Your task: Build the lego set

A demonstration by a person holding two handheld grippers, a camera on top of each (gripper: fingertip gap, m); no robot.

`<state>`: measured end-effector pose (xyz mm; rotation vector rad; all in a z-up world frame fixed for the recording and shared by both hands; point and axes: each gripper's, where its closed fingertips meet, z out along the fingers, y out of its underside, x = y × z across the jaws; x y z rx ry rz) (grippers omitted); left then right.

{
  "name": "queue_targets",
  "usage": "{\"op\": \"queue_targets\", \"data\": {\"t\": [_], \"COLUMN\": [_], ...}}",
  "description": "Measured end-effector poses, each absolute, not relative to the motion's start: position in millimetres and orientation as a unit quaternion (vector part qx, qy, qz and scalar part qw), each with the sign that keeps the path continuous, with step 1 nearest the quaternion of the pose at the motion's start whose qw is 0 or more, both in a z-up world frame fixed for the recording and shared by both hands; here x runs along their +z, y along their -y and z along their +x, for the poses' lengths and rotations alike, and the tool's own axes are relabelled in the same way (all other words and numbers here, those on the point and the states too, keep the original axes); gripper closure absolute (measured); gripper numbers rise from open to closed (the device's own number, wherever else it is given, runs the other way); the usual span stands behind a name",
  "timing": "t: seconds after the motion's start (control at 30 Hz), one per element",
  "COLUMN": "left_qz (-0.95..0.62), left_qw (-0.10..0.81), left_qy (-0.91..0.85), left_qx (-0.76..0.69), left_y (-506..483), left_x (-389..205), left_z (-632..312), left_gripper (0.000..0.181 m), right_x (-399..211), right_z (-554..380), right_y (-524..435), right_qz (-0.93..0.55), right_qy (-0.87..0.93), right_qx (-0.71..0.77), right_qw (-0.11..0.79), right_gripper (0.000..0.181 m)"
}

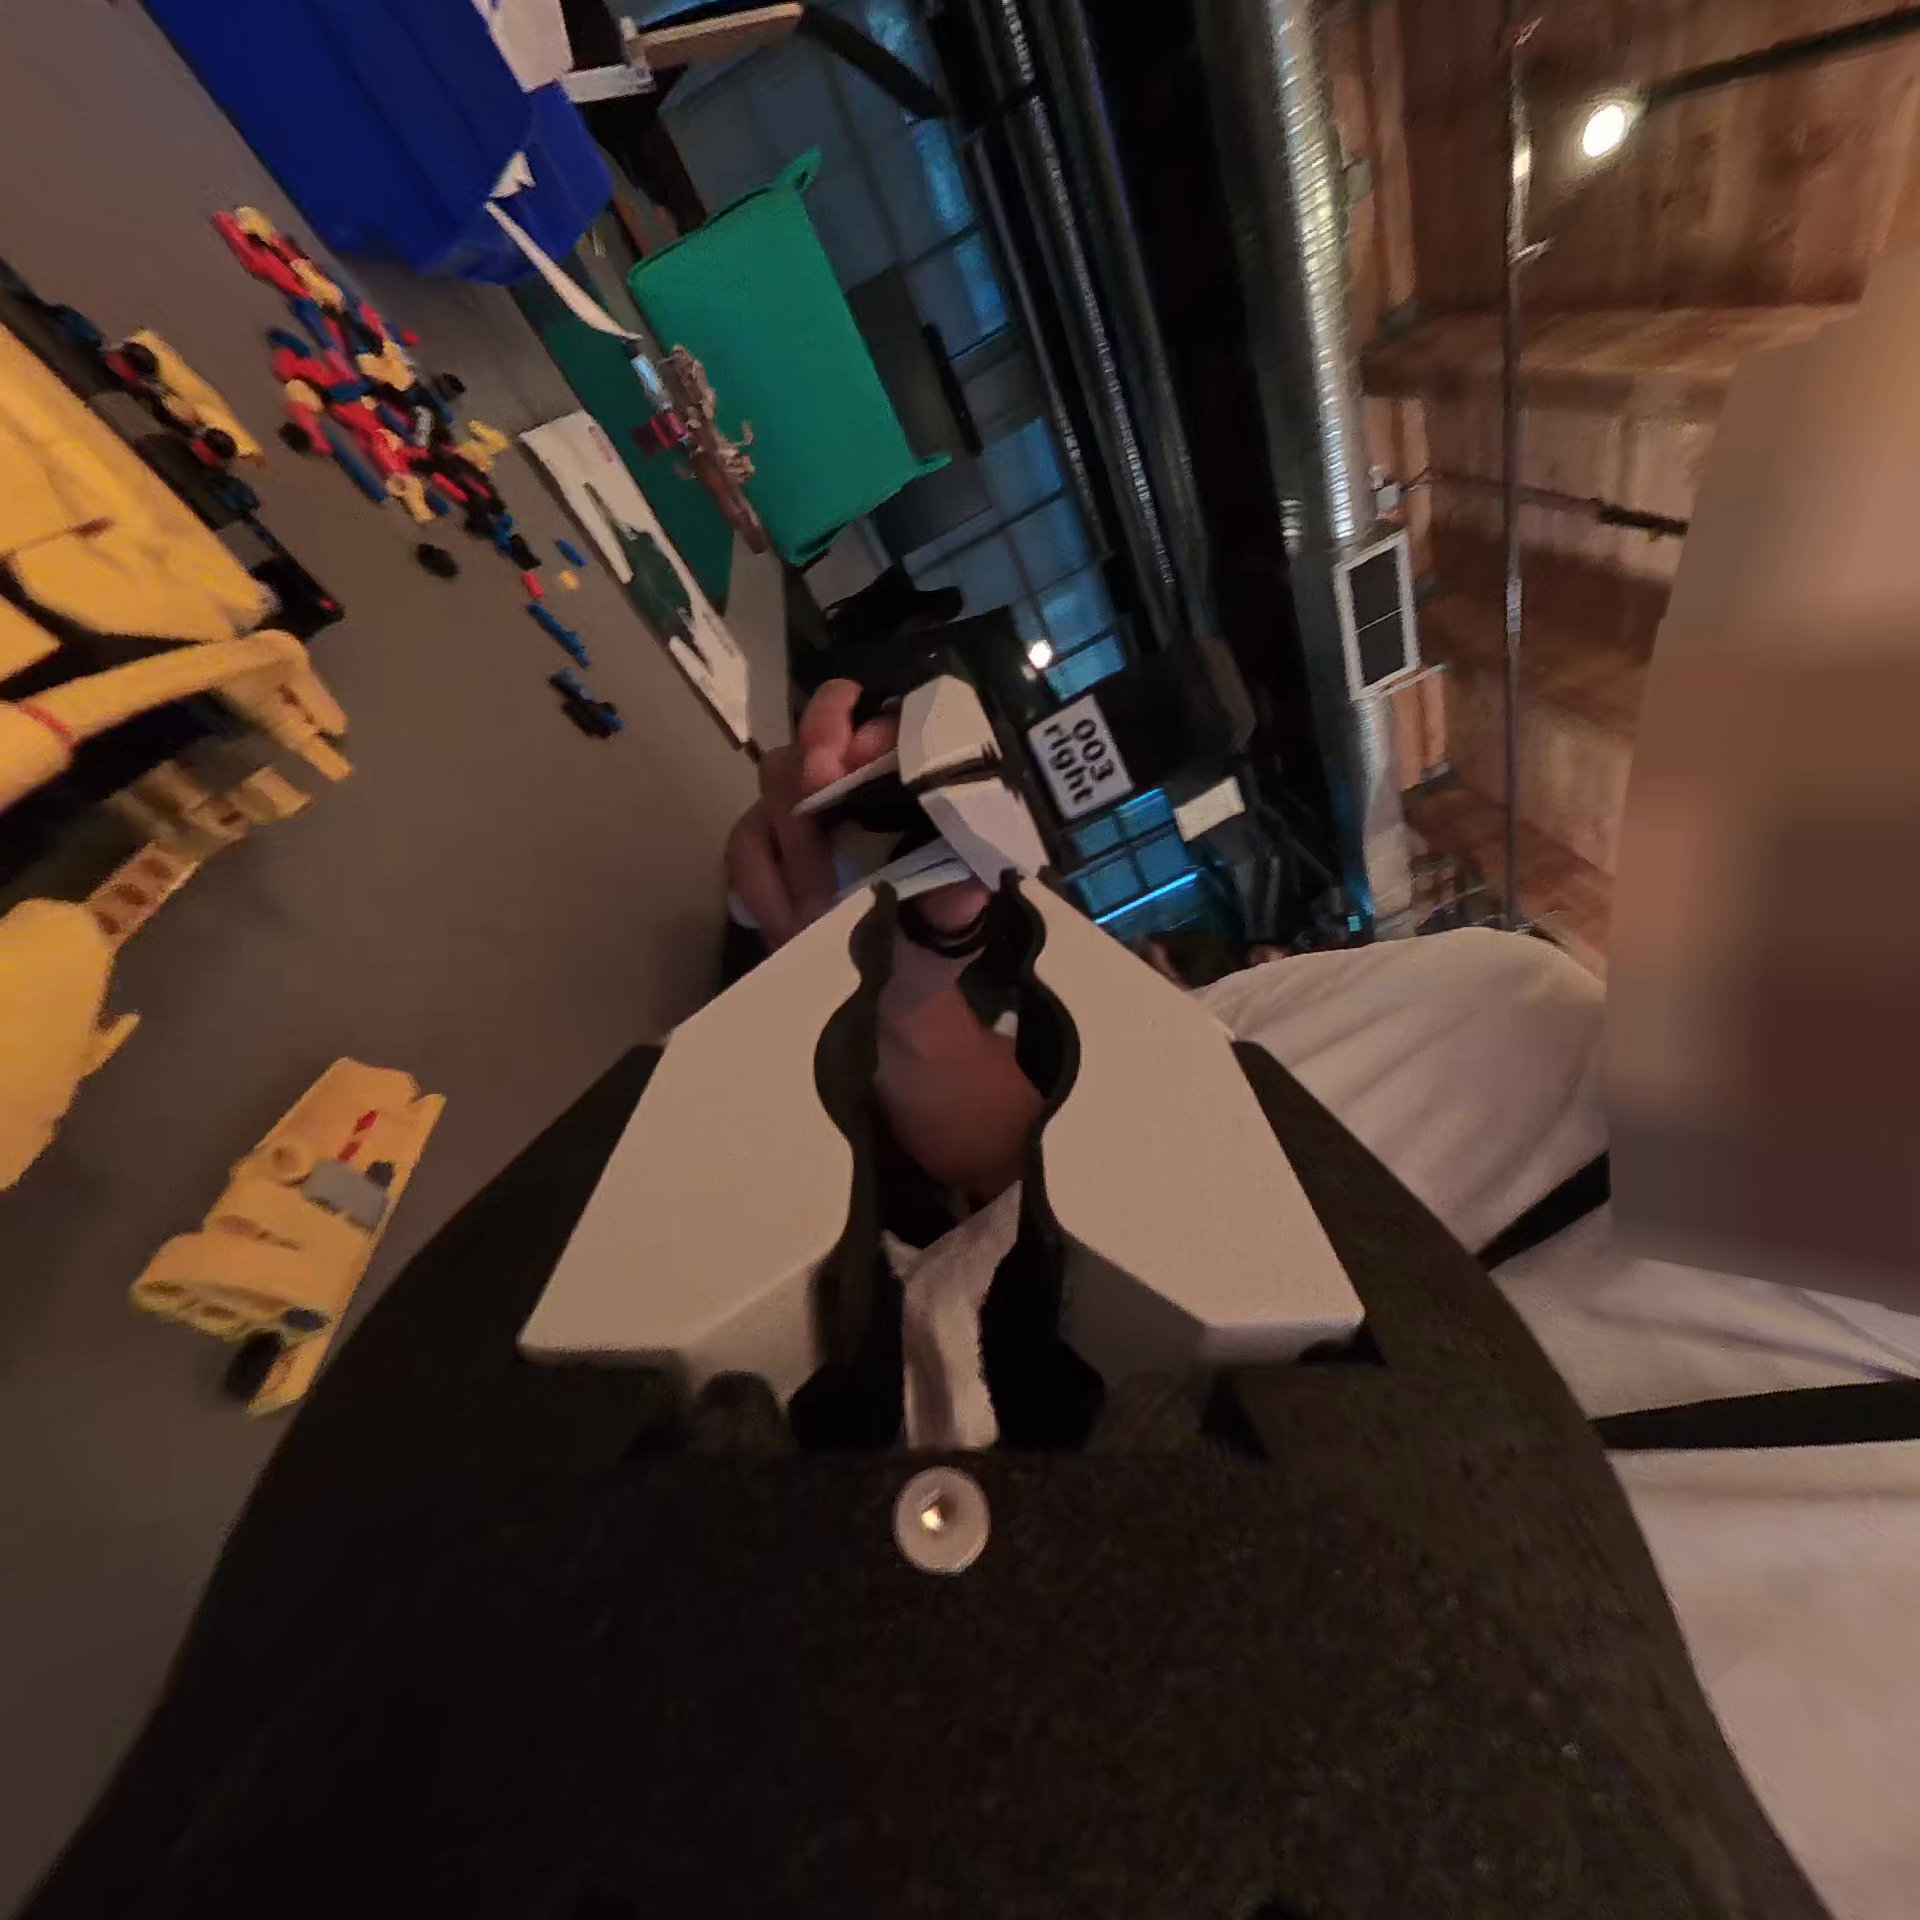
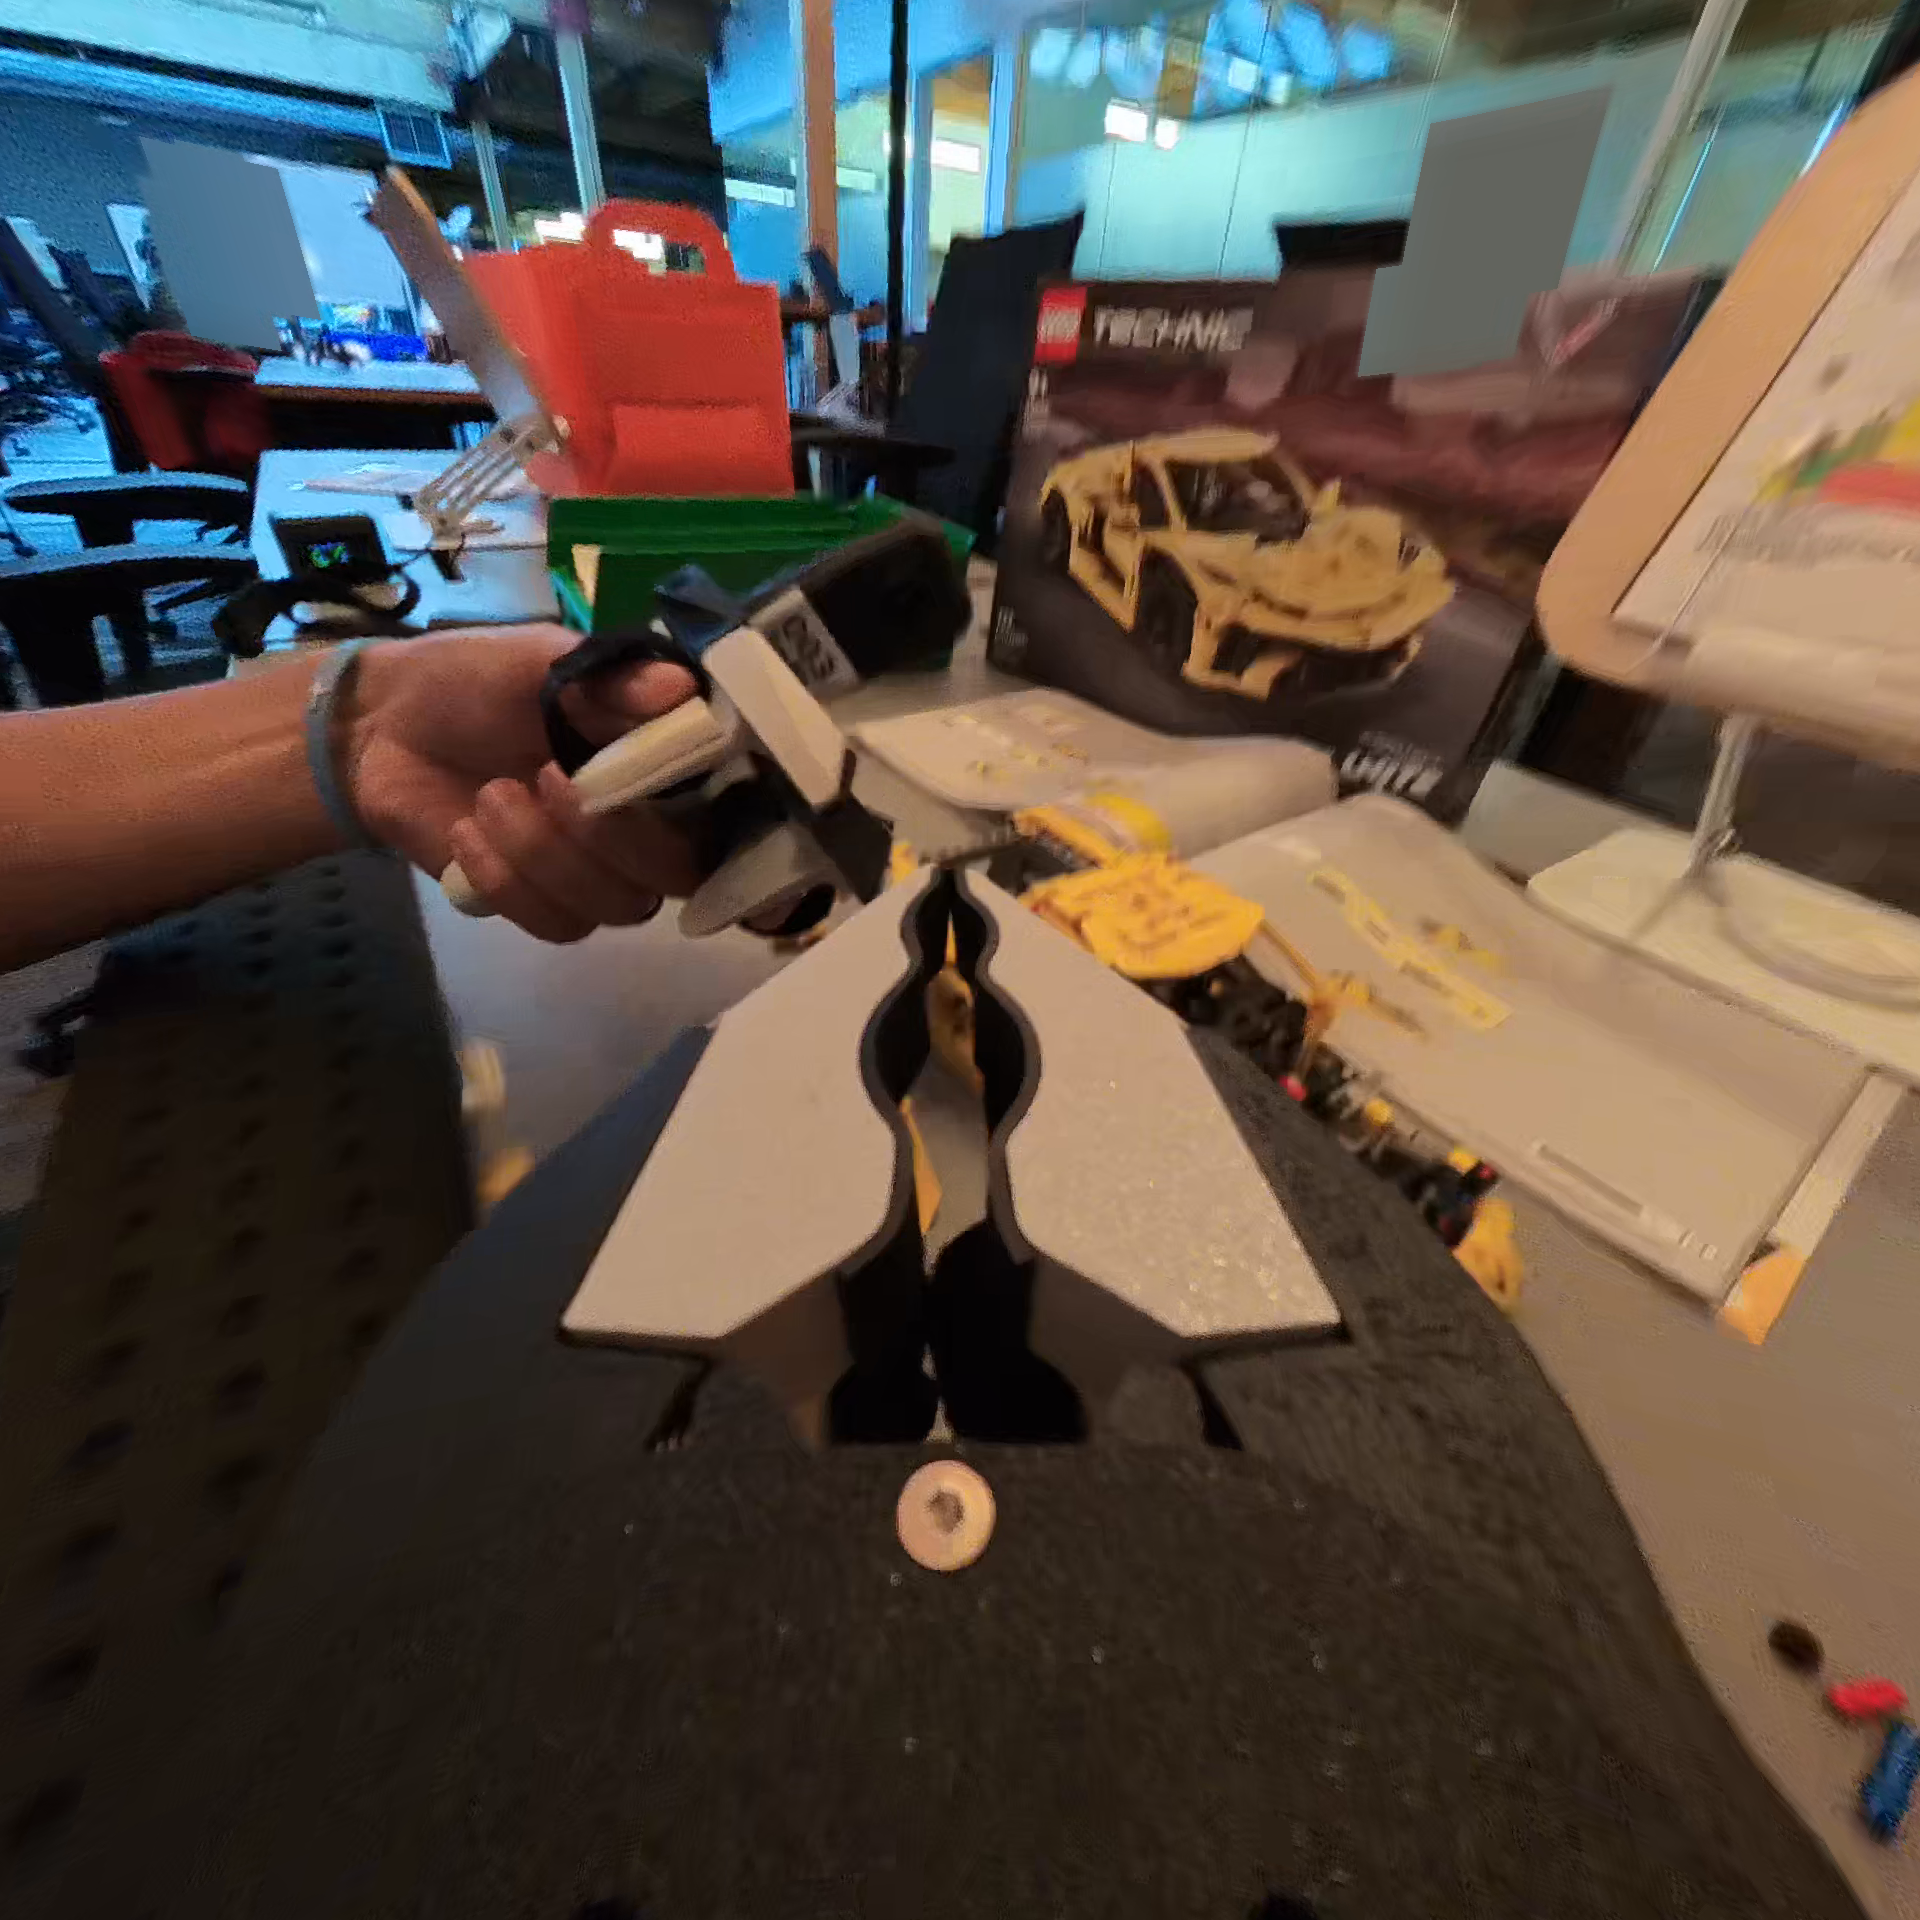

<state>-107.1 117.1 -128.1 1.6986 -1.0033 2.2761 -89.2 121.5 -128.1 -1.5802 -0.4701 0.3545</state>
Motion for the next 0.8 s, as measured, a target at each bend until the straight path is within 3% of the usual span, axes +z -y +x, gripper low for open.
{"op": "queue_targets", "data": {"t": [0.1, 0.33, 0.6, 0.8], "left_qz": [0.605, 0.667, 0.676, 0.663], "left_qw": [0.021, -0.133, -0.201, -0.211], "left_qy": [0.342, 0.456, 0.56, 0.625], "left_qx": [0.719, 0.574, 0.436, 0.354], "left_y": [-124.7, -125.4, -109.8, -113.7], "left_x": [-145.5, -170.6, -209.9, -241.1], "left_z": [-109.8, -152.6, -152.1, -136.5], "left_gripper": [0.168, 0.161, 0.157, 0.156], "right_x": [-141.2, -149.9, -195.0, -208.8], "right_z": [-74.3, -49.0, -63.9, -75.1], "right_y": [-117.3, -113.3, -120.8, -121.2], "right_qz": [-0.718, -0.736, -0.806, -0.819], "right_qy": [0.173, 0.107, 0.14, 0.177], "right_qx": [0.158, 0.173, 0.18, 0.161], "right_qw": [0.655, 0.646, 0.547, 0.522], "right_gripper": [0.181, 0.181, 0.18, 0.181]}}
